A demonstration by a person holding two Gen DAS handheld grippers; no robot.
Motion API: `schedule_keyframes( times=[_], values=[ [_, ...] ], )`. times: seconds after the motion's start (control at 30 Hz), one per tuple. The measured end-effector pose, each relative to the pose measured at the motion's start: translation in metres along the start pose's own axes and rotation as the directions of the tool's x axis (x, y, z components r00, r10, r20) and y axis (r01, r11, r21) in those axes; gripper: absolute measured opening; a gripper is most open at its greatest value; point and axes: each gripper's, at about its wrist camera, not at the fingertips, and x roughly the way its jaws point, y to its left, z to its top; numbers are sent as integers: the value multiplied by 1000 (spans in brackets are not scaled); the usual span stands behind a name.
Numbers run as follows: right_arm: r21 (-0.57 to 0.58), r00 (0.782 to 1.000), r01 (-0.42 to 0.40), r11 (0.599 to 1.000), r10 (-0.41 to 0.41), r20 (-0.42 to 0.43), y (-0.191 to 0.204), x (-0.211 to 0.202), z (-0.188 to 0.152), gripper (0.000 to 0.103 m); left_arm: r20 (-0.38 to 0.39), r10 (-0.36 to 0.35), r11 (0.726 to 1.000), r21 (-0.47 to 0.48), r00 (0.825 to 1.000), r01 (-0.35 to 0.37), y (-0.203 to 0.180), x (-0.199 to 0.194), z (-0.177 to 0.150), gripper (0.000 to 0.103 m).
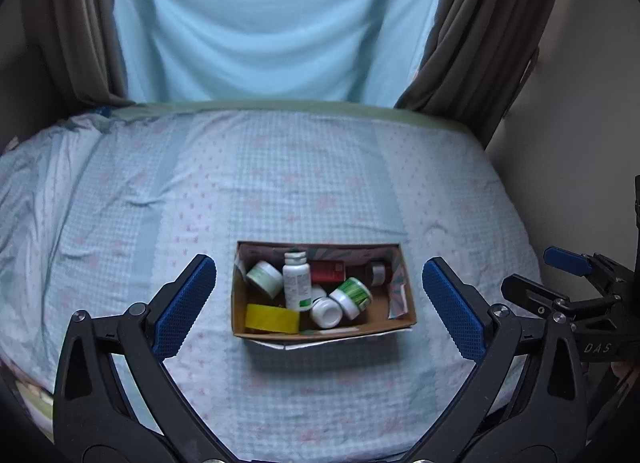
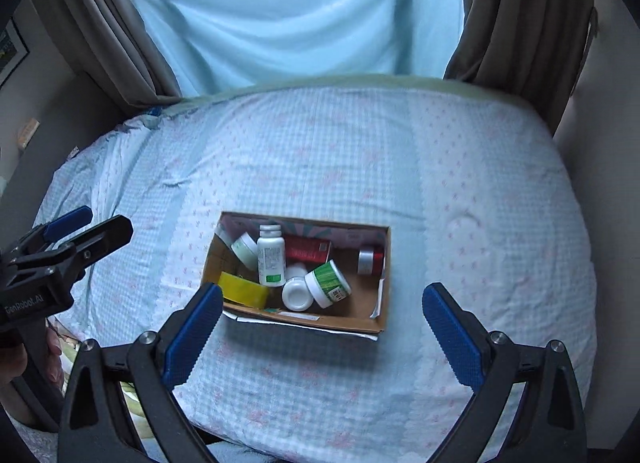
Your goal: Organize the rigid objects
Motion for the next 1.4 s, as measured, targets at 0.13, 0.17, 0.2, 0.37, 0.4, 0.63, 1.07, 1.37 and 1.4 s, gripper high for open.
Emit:
schedule_keyframes(
  times=[0.13, 0.17, 0.2, 0.37, 0.4, 0.63, 1.07, 1.37, 1.4],
  values=[
    [7, 992, 44, 999, -44, 115, -8, -68, 7, 100, 128, 51, 998, 29, 990, -56, -28, -59, 4, 103],
    [5, 987, 69, 998, -69, 144, -9, -82, 6, 100, 153, 61, 997, 32, 986, -67, -35, -70, 2, 103],
    [1, 981, 87, 996, -86, 173, -8, -95, 6, 100, 174, 68, 997, 31, 982, -75, -40, -80, 0, 103],
    [14, 948, 134, 991, -133, 289, -14, -149, -3, 100, 265, 75, 997, 11, 961, -81, -59, -119, -13, 103],
    [22, 942, 140, 990, -140, 304, -16, -156, -6, 100, 278, 77, 996, 15, 957, -84, -61, -124, -15, 103],
    [61, 918, 153, 986, -165, 361, -27, -179, -21, 99, 323, 68, 996, 29, 944, -82, -72, -142, -28, 103],
    [76, 905, 163, 984, -180, 385, -34, -188, -30, 99, 335, 73, 995, 43, 940, -93, -78, -142, -36, 103],
    [68, 901, 165, 984, -179, 395, -33, -186, -28, 99, 343, 73, 995, 45, 936, -94, -80, -141, -33, 103],
    [66, 901, 166, 984, -179, 396, -33, -186, -28, 99, 345, 74, 994, 46, 936, -96, -81, -141, -32, 103]
  ],
)
